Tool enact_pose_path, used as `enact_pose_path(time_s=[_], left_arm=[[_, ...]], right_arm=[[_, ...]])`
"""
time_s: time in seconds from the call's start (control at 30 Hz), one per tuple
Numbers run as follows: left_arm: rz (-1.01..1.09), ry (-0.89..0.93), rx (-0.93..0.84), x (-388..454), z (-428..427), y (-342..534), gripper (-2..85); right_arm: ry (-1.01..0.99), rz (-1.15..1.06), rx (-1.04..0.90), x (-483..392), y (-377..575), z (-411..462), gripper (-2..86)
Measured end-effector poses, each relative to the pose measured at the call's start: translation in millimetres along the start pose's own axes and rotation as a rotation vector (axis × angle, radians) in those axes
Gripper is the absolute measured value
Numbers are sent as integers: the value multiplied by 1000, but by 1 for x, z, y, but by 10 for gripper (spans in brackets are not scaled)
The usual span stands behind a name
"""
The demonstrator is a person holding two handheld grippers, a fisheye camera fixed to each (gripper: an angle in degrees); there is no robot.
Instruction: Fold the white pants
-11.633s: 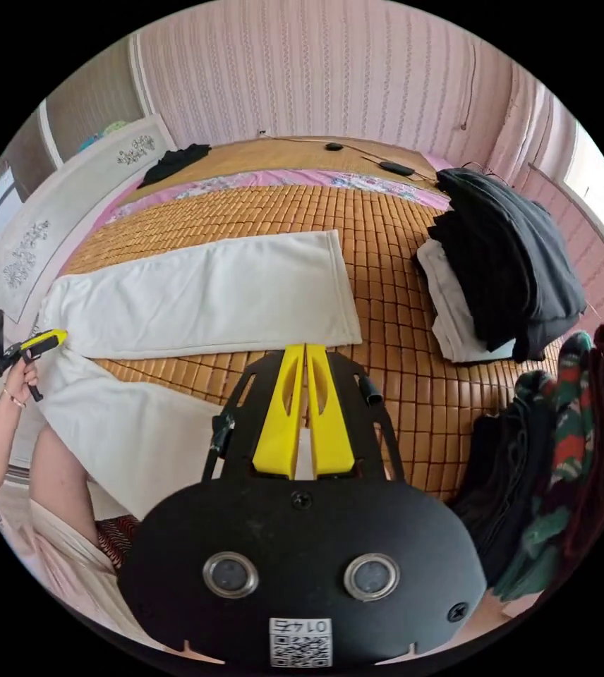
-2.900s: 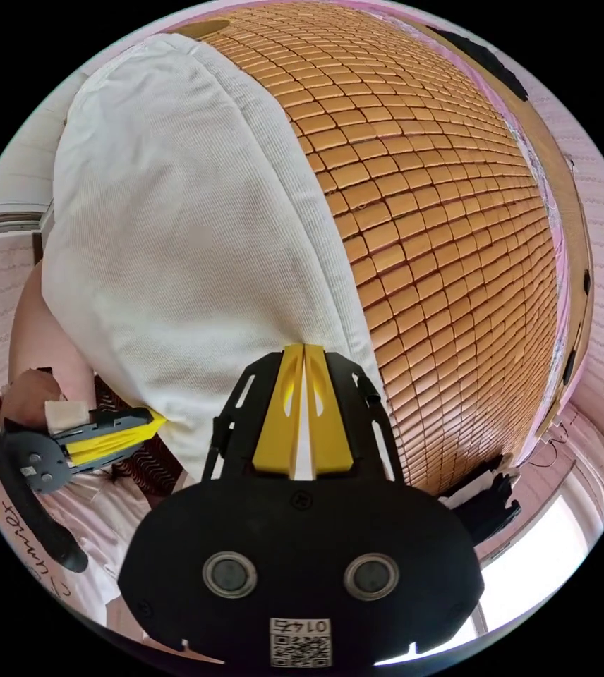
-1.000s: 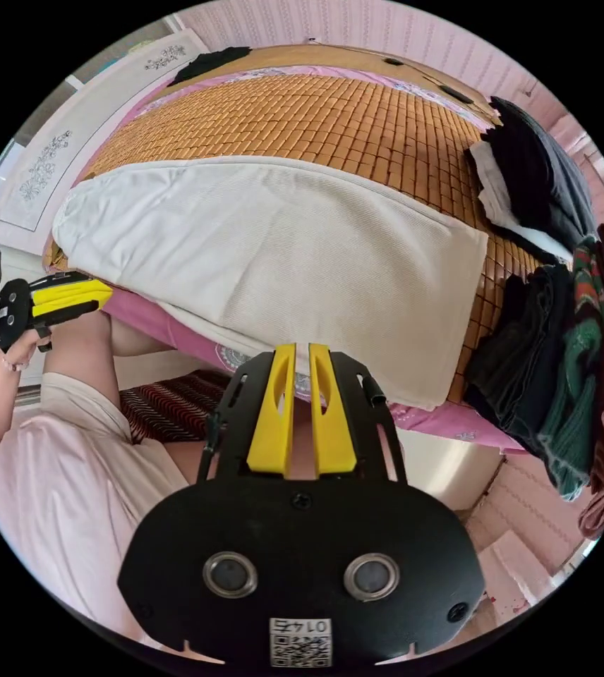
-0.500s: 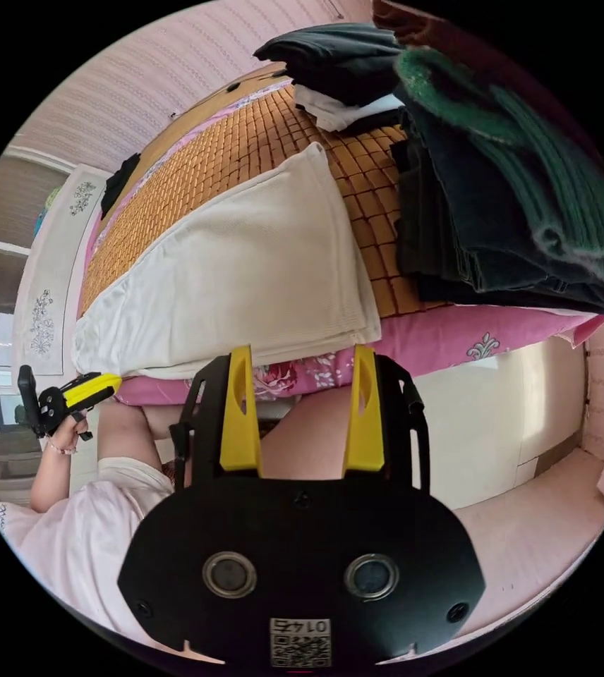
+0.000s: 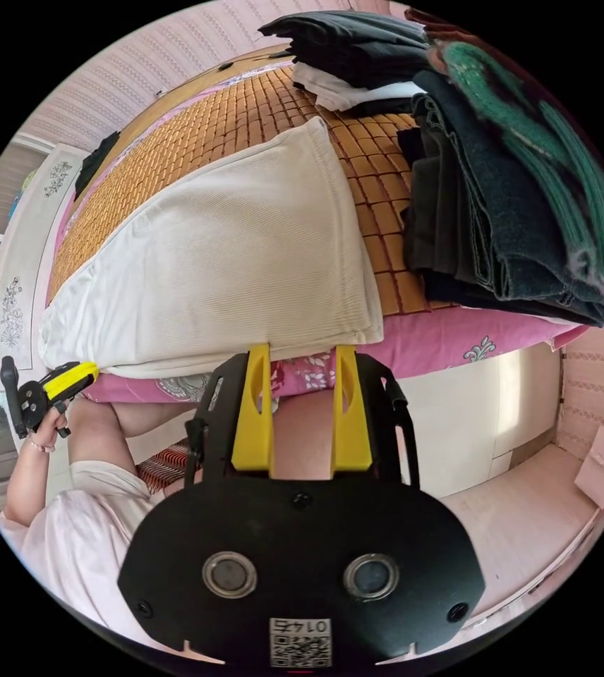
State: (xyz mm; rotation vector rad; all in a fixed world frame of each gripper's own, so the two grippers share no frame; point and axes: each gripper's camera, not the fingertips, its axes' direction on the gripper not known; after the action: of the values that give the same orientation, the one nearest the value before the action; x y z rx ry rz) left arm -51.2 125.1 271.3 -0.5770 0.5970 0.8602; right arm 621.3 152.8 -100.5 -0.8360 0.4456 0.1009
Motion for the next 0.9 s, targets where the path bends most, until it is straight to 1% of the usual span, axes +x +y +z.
enact_pose_path(time_s=[0.07, 0.1, 0.27, 0.33, 0.43, 0.47, 0.53, 0.67, 0.77, 0.8, 0.83, 0.87, 0.9], left_arm=[[-12, 17, 13, -2, -1, 3, -10], [-27, 35, 20, -5, -2, 5, -10], [-77, 87, 43, -14, -5, 12, -10], [-78, 91, 47, -15, -7, 14, -10], [-84, 101, 47, -18, -9, 15, -10], [-85, 103, 47, -18, -10, 16, -10], [-81, 108, 50, -20, -13, 18, -10], [-64, 108, 44, -24, -22, 21, -10], [-91, 76, 65, -33, -33, 30, -10], [-111, 64, 66, -40, -36, 36, -10], [-136, 64, 61, -47, -36, 41, -10], [-150, 65, 56, -52, -36, 44, -10], [-177, 70, 47, -60, -35, 51, -10]], right_arm=[[-2, -27, 16, 2, 3, -7, 20], [11, -49, 30, 1, 5, -12, 12], [12, -141, 147, 1, 13, -46, 9], [-35, -111, 185, 12, 13, -53, 18], [-133, -10, 158, 41, 9, -44, 71], [-190, 22, 129, 52, 9, -34, 103], [-222, 80, 67, 65, 8, -19, 125], [-214, 280, 89, 98, 20, -13, 135], [-348, 410, 133, 120, 23, -7, 138], [-350, 450, 143, 124, 24, -7, 128], [-342, 466, 145, 125, 26, -7, 123], [-336, 474, 172, 126, 30, -8, 98], [-383, 437, 228, 125, 34, -12, 84]])
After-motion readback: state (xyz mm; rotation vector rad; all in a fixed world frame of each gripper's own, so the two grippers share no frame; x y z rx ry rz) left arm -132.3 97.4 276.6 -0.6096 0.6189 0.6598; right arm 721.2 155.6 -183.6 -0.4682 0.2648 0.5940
